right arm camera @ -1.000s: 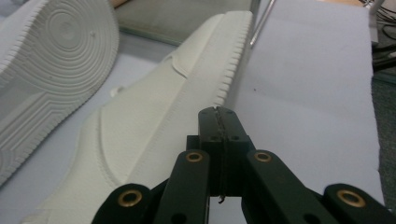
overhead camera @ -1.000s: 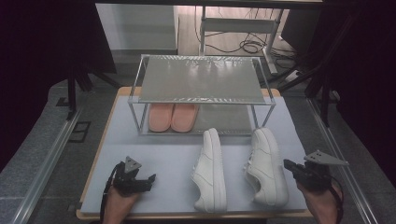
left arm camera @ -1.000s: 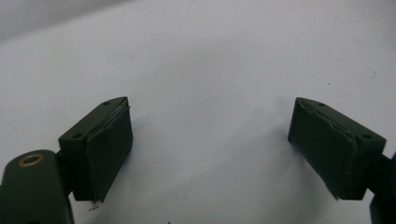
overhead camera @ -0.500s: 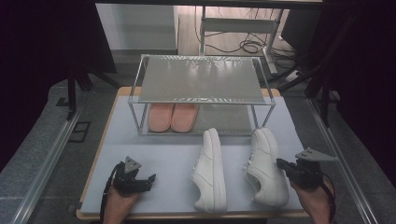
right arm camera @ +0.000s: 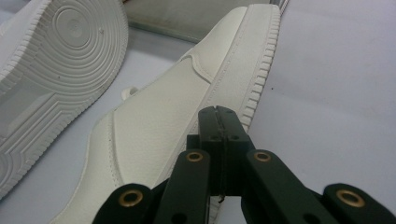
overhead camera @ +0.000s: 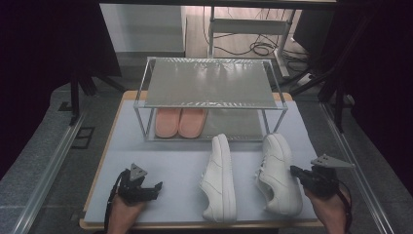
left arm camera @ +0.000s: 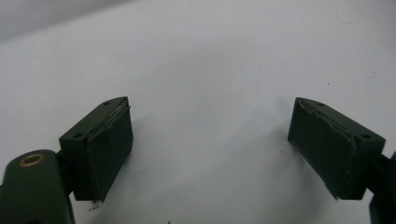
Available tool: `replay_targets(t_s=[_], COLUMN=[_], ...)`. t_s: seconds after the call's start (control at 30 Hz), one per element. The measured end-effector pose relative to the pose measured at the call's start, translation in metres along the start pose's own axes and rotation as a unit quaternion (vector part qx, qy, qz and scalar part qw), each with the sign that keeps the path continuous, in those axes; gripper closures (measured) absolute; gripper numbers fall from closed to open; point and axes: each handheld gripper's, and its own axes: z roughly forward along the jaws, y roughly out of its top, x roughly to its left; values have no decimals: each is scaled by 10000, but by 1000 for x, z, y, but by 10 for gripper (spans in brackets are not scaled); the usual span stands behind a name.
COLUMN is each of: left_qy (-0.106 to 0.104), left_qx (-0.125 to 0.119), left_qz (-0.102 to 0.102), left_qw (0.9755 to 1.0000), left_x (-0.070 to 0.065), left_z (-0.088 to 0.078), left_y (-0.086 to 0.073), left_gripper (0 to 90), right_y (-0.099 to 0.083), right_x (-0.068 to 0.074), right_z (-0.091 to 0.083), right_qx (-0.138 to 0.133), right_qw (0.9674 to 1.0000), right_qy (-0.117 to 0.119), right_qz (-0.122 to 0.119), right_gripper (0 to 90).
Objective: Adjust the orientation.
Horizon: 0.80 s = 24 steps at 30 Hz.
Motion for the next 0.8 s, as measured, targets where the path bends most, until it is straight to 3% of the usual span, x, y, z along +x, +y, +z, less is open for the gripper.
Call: replay_targets(t_s=[0.37, 0.43, 0.47, 0.63, 0.67, 0.8], left_qy=[1, 1, 0, -1, 3, 2], left_qx=[-1, -2, -1, 2, 1, 1], left_qz=[-1, -1, 0, -4, -3, -6], left_qw=[10000, 10000, 10000, 10000, 10000, 10000], left_x=[0, 0, 0, 0, 0, 0], left_z=[0, 0, 0, 0, 0, 0], left_y=[0, 0, 0, 0, 0, 0], left_gripper=[141, 141, 141, 141, 141, 141], right_y=[-4, -5, -7, -14, -18, -26], right_x=[-8, -10, -13, -25, -30, -37], right_z=[-5, -6, -8, -10, -10, -8], right_qx=[-11, 7, 35, 50, 72, 112], right_qw=[9998, 9995, 9989, 9974, 9962, 9947], right_qy=[-175, -277, -453, -670, -824, -961], right_qz=[114, 129, 144, 261, 280, 363], right_gripper=[900, 900, 900, 900, 900, 900])
